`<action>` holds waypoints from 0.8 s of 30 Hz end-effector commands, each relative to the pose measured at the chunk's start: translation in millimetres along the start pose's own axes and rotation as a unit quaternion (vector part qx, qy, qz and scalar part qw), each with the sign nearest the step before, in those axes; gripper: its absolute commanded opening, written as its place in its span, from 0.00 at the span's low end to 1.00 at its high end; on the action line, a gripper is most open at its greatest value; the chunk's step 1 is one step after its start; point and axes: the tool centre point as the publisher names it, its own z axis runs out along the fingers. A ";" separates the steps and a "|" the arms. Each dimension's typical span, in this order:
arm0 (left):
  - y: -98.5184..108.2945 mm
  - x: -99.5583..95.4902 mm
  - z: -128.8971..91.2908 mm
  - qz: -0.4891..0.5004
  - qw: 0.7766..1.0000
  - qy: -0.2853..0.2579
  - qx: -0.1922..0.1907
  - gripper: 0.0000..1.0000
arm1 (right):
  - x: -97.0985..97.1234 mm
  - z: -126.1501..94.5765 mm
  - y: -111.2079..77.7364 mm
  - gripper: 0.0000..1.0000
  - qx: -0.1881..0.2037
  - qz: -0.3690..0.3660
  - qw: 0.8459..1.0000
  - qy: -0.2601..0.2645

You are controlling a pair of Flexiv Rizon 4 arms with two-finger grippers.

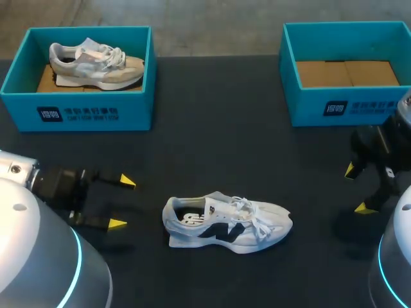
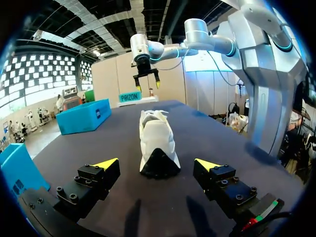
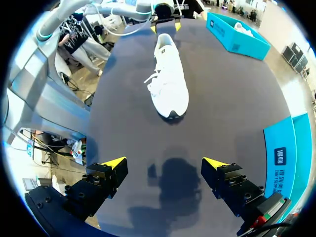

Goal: Take the shoe out of the shoebox, open the shoe tongue, remove and reinsert the insole, then place the shoe into the shoebox

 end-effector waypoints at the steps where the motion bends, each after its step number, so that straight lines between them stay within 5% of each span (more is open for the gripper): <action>1: 12.8 -2.3 6.6 -0.002 1.000 -0.006 0.012 1.00 | 0.9 0.9 0.0 1.00 0.001 0.001 1.000 -0.001; 18: 16.0 1.1 9.4 -0.008 1.000 0.010 0.019 1.00 | 0.9 0.9 0.0 1.00 0.001 0.001 1.000 -0.001; 24: 34.9 -8.9 11.0 -0.084 0.994 0.007 0.070 1.00 | 0.9 0.9 0.0 1.00 0.001 0.001 1.000 -0.001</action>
